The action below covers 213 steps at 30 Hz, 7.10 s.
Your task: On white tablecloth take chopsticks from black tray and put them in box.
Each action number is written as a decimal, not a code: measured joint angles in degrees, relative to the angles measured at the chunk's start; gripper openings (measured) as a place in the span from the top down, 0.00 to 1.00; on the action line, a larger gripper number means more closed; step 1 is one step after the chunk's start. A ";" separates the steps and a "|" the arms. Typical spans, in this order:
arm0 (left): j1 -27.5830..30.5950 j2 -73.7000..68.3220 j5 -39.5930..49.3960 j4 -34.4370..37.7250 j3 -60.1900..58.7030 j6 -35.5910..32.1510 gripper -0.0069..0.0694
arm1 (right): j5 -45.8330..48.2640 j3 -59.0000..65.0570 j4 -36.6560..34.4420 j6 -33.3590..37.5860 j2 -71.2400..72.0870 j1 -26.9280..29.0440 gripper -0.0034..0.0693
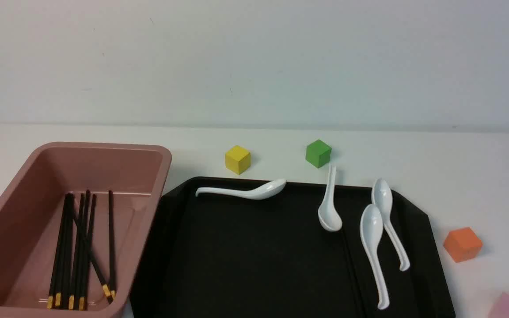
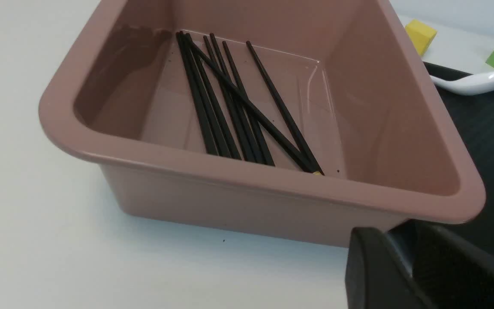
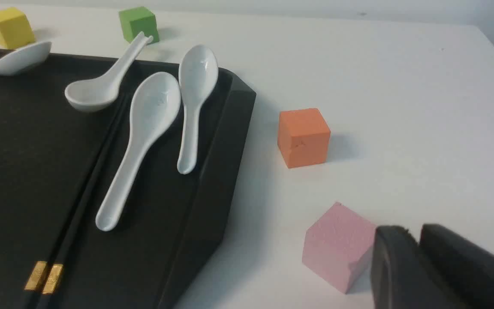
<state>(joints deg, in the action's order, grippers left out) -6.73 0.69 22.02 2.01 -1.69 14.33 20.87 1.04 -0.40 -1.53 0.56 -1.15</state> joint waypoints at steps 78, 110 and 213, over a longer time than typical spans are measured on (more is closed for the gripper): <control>0.00 0.00 0.00 0.00 0.00 0.01 0.63 | 22.33 -37.69 -24.28 0.12 -73.69 -18.17 0.78; 0.00 0.00 0.00 0.00 0.00 0.06 0.60 | 17.66 -54.13 0.73 -36.85 -102.07 -34.91 0.75; 0.00 0.00 0.00 0.00 0.00 0.16 0.60 | -4.08 -21.73 -15.42 10.19 -16.90 -37.03 0.94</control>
<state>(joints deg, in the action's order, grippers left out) -6.73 0.69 22.02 2.01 -1.69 14.49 16.79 -20.69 -15.82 8.66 -16.34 -38.17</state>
